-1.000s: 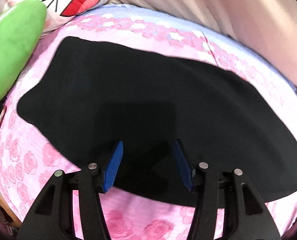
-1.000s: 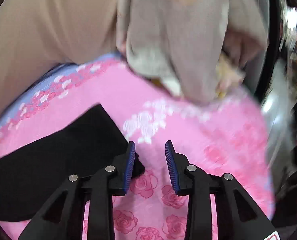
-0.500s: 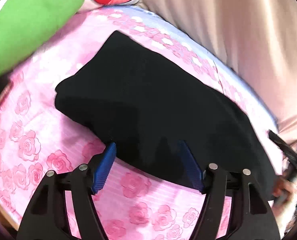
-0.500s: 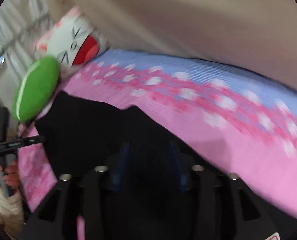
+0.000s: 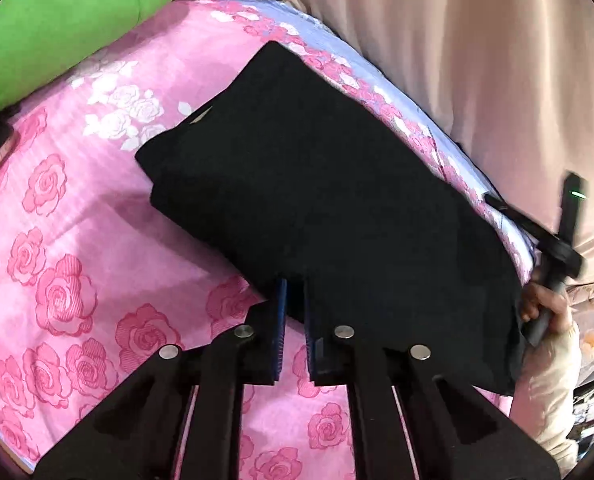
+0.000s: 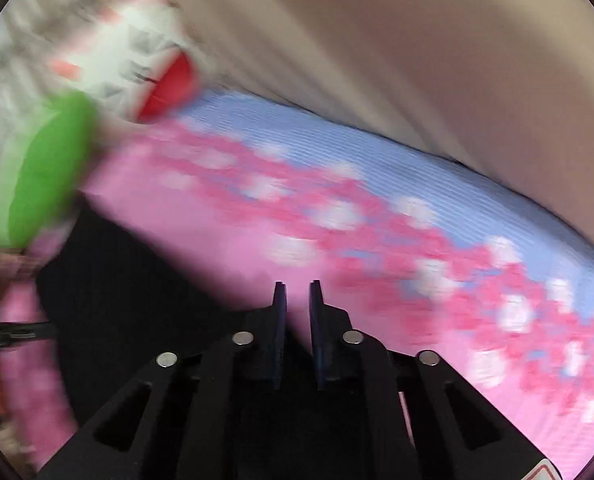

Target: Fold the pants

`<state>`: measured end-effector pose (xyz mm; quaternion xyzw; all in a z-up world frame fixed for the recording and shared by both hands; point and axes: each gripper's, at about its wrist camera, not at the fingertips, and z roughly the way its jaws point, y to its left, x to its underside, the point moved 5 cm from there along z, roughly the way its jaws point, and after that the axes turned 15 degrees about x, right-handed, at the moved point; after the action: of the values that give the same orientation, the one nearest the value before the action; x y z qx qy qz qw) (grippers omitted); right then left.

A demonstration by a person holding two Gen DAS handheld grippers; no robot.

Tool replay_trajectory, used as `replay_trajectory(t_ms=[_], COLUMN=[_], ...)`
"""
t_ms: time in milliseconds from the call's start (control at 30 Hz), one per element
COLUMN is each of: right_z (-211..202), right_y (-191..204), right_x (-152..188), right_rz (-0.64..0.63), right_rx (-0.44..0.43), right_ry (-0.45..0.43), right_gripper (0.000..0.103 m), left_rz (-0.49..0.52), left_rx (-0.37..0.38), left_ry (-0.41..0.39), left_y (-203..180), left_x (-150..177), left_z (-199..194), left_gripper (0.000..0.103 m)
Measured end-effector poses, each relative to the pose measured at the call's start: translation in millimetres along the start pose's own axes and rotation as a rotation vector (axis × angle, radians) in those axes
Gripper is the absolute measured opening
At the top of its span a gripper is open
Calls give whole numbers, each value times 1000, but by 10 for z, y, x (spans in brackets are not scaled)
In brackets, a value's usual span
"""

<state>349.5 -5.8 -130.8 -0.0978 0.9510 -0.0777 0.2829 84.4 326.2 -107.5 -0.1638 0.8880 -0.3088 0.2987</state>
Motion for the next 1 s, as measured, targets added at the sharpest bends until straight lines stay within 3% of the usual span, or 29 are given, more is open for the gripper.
replay_trajectory(t_ms=[67, 133, 200, 300, 367, 400, 433, 533, 633, 733, 800, 900, 933, 1000], right_z=[66, -201, -445, -419, -168, -57, -10, 94, -222, -303, -54, -109, -222, -575], right_y=[-162, -241, -180, -15, 124, 212, 242, 119, -30, 118, 277, 321, 337, 435], right_x=[62, 142, 239, 369, 416, 371, 280, -14, 49, 309, 338, 167, 136, 208], right_rz=[63, 135, 120, 75, 35, 26, 7, 73, 117, 69, 19, 50, 60, 28], right_rx=[38, -64, -101, -132, -114, -104, -76, -35, -57, -120, -73, -64, -97, -161], right_ry=[44, -21, -68, -10, 73, 54, 14, -2, -49, -5, 30, -4, -21, -66], right_gripper=[11, 11, 11, 10, 5, 2, 0, 0, 1, 1, 0, 2, 3, 3], left_rz=[13, 6, -21, -53, -53, -51, -50, -62, -40, -4, 50, 137, 142, 115], left_rx=[32, 81, 114, 111, 42, 0, -24, -35, -42, -39, -56, -134, -151, -192], left_ry=[-8, -22, -50, -77, -76, -74, -81, -65, -59, -71, -101, -141, -154, -181], left_y=[-66, -131, -99, -10, 45, 76, 78, 100, 85, -46, -234, -479, -489, -397], left_x=[-63, -86, -164, -307, -379, -401, -436, -444, -425, -378, -367, -382, -397, -426], left_z=[-42, -103, -116, -32, 68, 99, 101, 73, 26, -56, -126, -203, -248, -361], left_gripper=[19, 51, 60, 58, 47, 35, 29, 28, 28, 32, 35, 49, 59, 67])
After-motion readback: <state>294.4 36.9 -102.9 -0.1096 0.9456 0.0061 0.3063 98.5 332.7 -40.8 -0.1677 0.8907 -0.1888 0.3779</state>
